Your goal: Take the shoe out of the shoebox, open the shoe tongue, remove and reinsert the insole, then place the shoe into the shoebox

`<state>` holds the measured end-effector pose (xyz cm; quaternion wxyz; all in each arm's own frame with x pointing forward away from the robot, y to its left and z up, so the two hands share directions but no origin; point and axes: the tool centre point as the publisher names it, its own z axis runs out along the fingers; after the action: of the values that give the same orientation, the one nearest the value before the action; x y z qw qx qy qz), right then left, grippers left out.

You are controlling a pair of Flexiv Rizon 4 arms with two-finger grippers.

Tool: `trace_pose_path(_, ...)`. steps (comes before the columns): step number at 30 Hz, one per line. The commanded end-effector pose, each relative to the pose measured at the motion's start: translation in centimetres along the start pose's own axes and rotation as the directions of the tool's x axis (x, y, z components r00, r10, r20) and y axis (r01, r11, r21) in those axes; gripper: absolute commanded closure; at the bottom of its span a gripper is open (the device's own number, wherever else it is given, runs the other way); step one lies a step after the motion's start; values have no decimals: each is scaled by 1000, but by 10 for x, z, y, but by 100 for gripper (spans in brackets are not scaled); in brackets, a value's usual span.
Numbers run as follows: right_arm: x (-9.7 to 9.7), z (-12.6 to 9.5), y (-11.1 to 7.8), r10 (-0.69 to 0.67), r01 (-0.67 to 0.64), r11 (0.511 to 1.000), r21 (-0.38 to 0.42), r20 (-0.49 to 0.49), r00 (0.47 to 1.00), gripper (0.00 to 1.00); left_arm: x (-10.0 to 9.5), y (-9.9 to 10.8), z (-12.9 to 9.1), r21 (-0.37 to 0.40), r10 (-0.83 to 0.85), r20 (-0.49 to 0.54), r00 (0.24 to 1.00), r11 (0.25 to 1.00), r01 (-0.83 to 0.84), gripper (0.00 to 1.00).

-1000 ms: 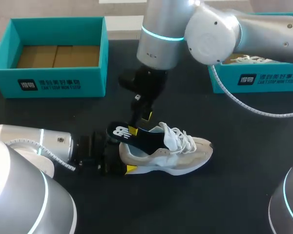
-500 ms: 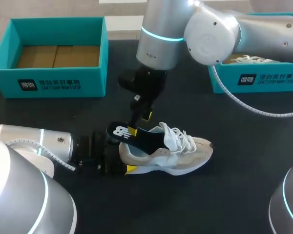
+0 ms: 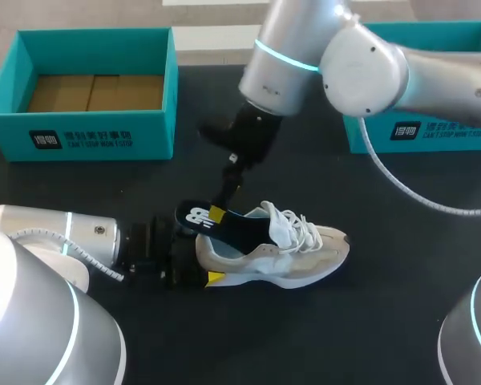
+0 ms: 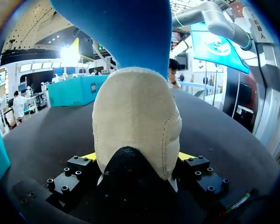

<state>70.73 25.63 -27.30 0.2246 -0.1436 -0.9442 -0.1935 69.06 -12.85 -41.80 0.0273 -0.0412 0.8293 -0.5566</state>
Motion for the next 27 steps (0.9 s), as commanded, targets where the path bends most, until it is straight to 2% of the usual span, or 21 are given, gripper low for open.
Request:
trace_pose_path(1,0,3,-9,-38,29,994,-102,-90,995,0,1,1,1,-2,-1,3,1000,1000,1,100)
trace_pose_path(8,2,7,-12,-53,32,993,-111,-199,979,0,1,1,1,-2,-1,3,1000,1000,1,100)
trace_pose_path(12,2,14,-12,-54,32,994,-106,-219,974,0,1,1,1,-2,-1,3,1000,1000,1,100)
trace_pose_path(13,2,16,-12,-57,34,994,-107,-227,972,6,1,1,1,-2,-1,3,1000,1000,1,100)
trace_pose_path(14,1,17,-11,-60,35,993,-109,-233,971,16,1,1,1,-2,-1,3,1000,1000,1,100)
trace_pose_path(17,0,23,-11,-66,38,993,-111,-253,965,21,1,1,1,-2,-1,3,1000,1000,1,100)
trace_pose_path(19,-1,26,-10,-78,46,991,-123,-269,960,36,1,1,1,-2,-1,3,1000,1000,1,100)
trace_pose_path(20,-1,28,-10,-80,48,991,-121,-274,958,48,1,1,1,-2,-1,3,1000,1000,1,100)
trace_pose_path(27,0,37,-10,-128,88,987,-131,-346,929,54,1,1,1,-2,-1,3,1000,1000,1,100)
